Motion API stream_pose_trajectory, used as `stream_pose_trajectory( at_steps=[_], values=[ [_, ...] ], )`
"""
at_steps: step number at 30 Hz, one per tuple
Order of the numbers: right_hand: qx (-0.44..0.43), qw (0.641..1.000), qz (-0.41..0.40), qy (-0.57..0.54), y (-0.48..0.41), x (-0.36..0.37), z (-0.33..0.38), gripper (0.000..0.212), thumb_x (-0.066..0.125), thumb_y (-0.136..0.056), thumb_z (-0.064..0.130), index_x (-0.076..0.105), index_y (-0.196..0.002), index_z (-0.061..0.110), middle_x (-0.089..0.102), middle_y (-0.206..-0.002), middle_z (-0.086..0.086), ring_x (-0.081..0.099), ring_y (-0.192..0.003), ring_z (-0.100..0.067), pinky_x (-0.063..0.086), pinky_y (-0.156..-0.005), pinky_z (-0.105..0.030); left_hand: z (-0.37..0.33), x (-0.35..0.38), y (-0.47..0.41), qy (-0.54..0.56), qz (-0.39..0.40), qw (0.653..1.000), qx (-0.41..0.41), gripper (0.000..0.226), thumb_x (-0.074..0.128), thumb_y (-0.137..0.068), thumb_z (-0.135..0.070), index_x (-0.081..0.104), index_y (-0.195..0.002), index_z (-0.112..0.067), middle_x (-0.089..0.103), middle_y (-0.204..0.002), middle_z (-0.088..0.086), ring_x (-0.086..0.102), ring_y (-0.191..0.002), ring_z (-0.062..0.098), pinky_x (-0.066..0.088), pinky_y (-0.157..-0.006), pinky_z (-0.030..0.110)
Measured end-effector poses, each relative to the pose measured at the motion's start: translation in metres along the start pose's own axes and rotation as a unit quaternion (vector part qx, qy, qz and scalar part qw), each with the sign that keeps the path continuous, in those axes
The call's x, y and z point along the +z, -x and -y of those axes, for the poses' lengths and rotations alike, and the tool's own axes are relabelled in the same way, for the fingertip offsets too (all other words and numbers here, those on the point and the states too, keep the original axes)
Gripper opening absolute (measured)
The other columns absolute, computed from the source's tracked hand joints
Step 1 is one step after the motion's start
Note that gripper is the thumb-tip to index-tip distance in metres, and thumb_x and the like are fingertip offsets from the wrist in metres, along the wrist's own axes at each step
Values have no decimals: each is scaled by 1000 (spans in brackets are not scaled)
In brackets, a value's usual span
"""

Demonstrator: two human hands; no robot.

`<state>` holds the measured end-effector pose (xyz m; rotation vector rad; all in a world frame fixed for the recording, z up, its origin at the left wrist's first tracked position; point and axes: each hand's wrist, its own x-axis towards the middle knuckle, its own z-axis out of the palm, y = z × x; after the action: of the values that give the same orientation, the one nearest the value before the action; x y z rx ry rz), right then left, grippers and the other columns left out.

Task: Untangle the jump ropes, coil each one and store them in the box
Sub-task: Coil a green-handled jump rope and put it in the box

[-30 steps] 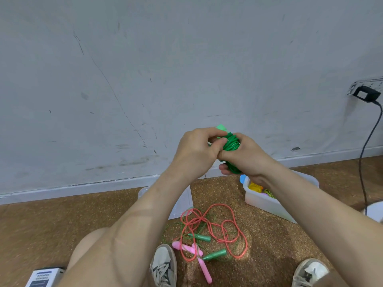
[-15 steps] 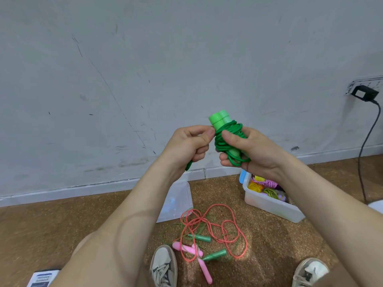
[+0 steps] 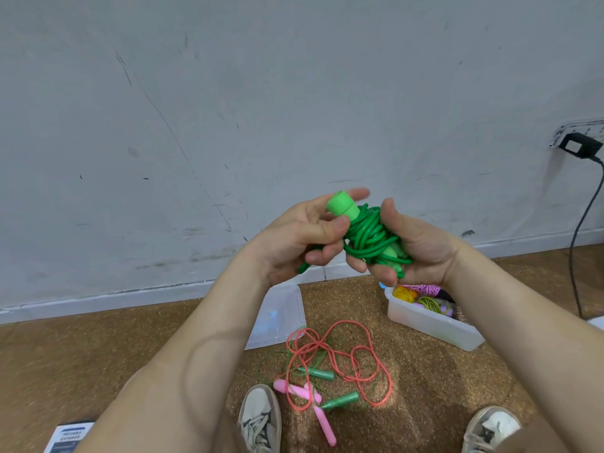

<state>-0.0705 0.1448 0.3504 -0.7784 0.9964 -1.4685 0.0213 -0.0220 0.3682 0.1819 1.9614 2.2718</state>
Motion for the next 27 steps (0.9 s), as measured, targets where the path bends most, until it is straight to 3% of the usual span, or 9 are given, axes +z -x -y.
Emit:
stream_pose_trajectory(
  at_steps=[5, 7, 9, 11, 13, 16, 19, 25, 27],
  values=[
    [-33, 971, -174, 160, -6, 0, 2, 73, 68, -67, 72, 58, -126, 30, 69, -108, -5, 67, -93, -15, 55, -76, -29, 2, 3, -3, -66, -88, 993, 35, 24, 64, -82, -16, 63, -106, -11, 44, -44, -2, 29, -37, 7, 22, -43, 18],
    [-69, 901, -267, 334, -3, 4, 9, 82, 68, -71, 68, 44, -140, 32, 60, -125, 6, 59, -111, -4, 48, -96, -27, 2, 4, -6, -58, -150, 986, 41, 22, 68, -84, -17, 63, -104, -7, 46, -45, 0, 30, -37, 7, 24, -40, 16],
    [-53, 829, -255, 495, 2, 13, 15, 103, 76, -65, 61, 24, -149, 35, 46, -138, 12, 46, -124, 0, 38, -105, -21, 1, 7, -8, -19, -200, 979, 38, 15, 64, -87, -19, 63, -97, -7, 46, -48, 0, 30, -38, 8, 25, -40, 17],
    [-39, 717, -279, 637, 1, 18, 9, 109, 80, -67, 53, 12, -151, 35, 42, -141, 7, 45, -126, -11, 41, -103, -33, 2, 12, -12, 33, -225, 974, 21, 14, 64, -89, -23, 60, -79, -14, 46, -50, -1, 30, -38, 8, 25, -40, 18],
    [-83, 601, -366, 706, -5, 19, -1, 90, 76, -75, 41, 24, -148, 31, 52, -124, -3, 56, -109, -26, 49, -83, -42, 4, 19, -15, 88, -230, 969, -16, 22, 65, -87, -28, 54, -72, -18, 46, -53, -3, 32, -38, 6, 26, -40, 18],
    [-139, 538, -435, 709, -15, 19, -10, 56, 72, -76, 30, 50, -126, 16, 58, -93, -8, 60, -82, -36, 42, -60, -37, 7, 22, -18, 122, -197, 971, -62, 24, 66, -83, -34, 49, -75, -19, 44, -54, -5, 32, -39, 4, 26, -39, 17],
    [-130, 574, -445, 674, -16, 17, -8, 50, 74, -74, 28, 54, -116, 13, 63, -87, -8, 59, -81, -33, 38, -61, -36, 1, 14, -15, 106, -153, 980, -78, 22, 60, -88, -31, 48, -74, -19, 43, -56, -7, 29, -39, 1, 20, -42, 15],
    [-145, 833, -396, 357, -13, 18, 7, 37, 82, -70, 15, 58, -99, 15, 63, -72, -1, 59, -52, -18, 51, -51, -32, -12, 2, -3, 8, -73, 995, -69, 16, 55, -87, -29, 58, -86, -14, 38, -47, -6, 23, -32, -1, 9, -43, 19],
    [-142, 888, -354, 258, -10, 19, 7, 45, 81, -72, 7, 53, -106, 13, 63, -72, -7, 59, -54, -22, 51, -52, -32, -14, -1, -1, -24, -69, 996, -59, 18, 55, -86, -29, 64, -86, -14, 39, -50, -4, 23, -33, 1, 11, -41, 17]
  ],
)
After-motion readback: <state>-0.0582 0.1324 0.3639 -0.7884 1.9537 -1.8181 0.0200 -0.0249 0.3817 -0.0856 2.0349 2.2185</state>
